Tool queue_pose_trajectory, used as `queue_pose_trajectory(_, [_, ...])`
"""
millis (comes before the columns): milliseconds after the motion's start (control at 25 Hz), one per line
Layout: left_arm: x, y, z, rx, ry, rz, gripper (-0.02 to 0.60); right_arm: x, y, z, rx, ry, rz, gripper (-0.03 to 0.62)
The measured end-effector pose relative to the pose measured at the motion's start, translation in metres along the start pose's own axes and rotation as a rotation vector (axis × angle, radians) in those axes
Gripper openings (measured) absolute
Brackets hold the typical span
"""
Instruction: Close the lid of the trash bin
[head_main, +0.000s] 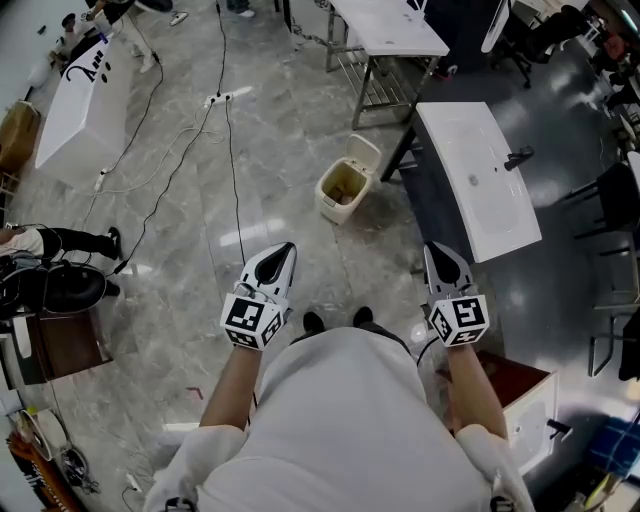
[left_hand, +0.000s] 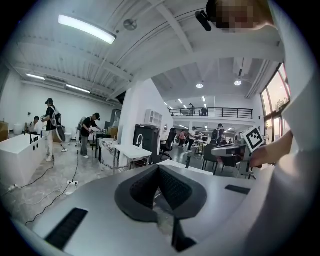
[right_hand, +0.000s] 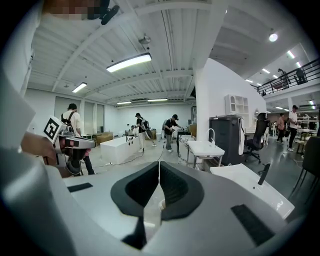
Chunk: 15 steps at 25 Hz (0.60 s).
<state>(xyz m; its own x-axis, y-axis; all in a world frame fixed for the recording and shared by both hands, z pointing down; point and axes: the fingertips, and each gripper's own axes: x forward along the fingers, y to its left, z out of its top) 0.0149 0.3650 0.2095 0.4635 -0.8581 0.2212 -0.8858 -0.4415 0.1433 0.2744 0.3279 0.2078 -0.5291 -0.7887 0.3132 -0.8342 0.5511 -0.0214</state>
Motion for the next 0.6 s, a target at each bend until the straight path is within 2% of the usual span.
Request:
queue_pose_trajectory(280, [-0.011,0.008,-0.009,0.008,0.011,-0.032,0.005,-0.004,0.018,-0.005,-0.004,0.004,-0.022,0.031])
queue_pose_trajectory(600, [-0.011,0.019,-0.014,-0.005,0.027,-0.033,0.005,0.005,0.026,-0.01,0.013,0.018,-0.019,0.031])
